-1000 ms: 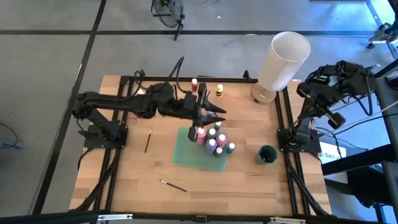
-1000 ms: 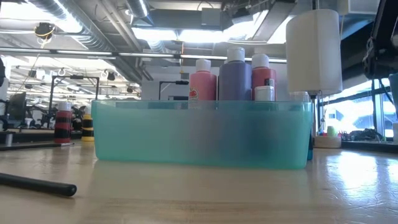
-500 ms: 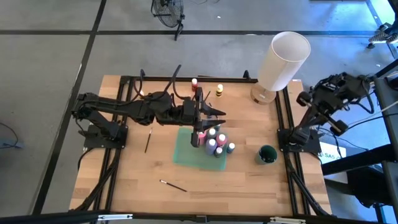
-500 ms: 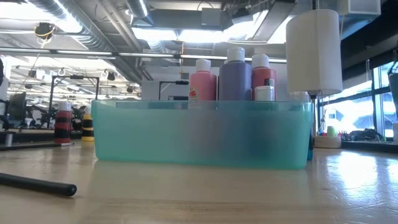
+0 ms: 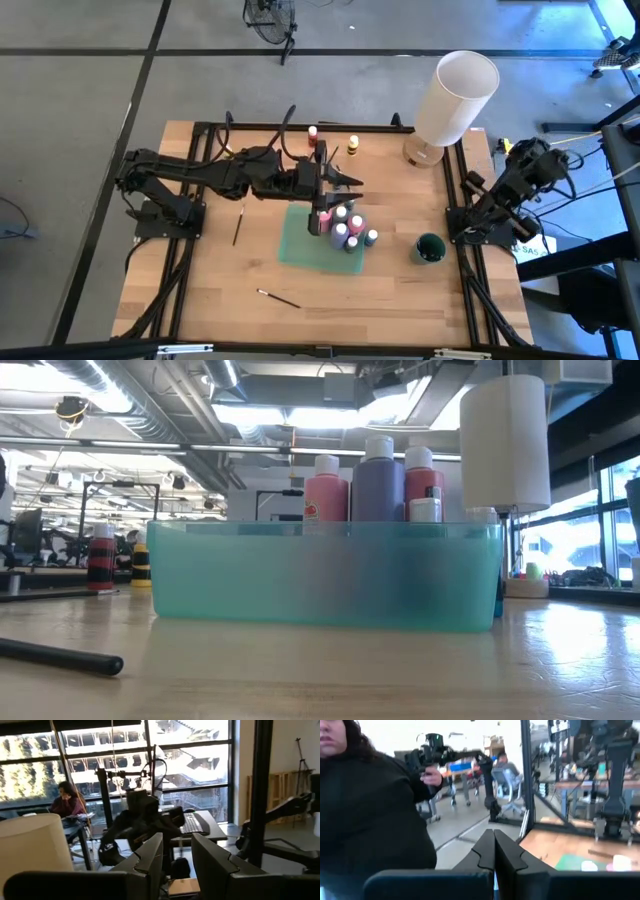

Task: Pick & Place Paint Supplies
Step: Put the black eyeshadow brush into the green cup

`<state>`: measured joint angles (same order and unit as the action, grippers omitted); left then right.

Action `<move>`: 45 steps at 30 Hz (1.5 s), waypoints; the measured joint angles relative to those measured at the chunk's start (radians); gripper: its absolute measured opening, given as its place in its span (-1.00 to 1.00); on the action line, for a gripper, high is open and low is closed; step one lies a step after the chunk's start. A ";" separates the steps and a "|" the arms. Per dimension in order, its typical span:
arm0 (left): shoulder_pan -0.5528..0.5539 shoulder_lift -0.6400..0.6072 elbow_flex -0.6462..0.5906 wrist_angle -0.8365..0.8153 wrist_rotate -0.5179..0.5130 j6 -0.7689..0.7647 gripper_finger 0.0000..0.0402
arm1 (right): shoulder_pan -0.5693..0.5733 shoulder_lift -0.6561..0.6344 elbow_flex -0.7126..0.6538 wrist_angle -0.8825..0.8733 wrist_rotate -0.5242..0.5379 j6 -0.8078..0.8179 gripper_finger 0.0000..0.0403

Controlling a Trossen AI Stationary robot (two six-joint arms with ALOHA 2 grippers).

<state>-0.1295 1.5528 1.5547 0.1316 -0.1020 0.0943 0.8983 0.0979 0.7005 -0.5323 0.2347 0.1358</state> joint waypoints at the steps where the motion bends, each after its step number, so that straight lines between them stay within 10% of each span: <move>1: 0.004 -0.002 0.000 0.000 0.000 0.015 -0.51 | -0.001 -0.002 -0.026 0.046 0.009 -0.009 -1.00; 45: 0.028 -0.085 0.000 0.004 0.003 -0.002 -0.51 | 0.001 -0.018 -0.256 0.042 0.131 0.247 -1.00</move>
<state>-0.1017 1.4673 1.5551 0.1354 -0.0990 0.0921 0.8989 0.0803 0.4447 -0.4908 0.3656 0.3827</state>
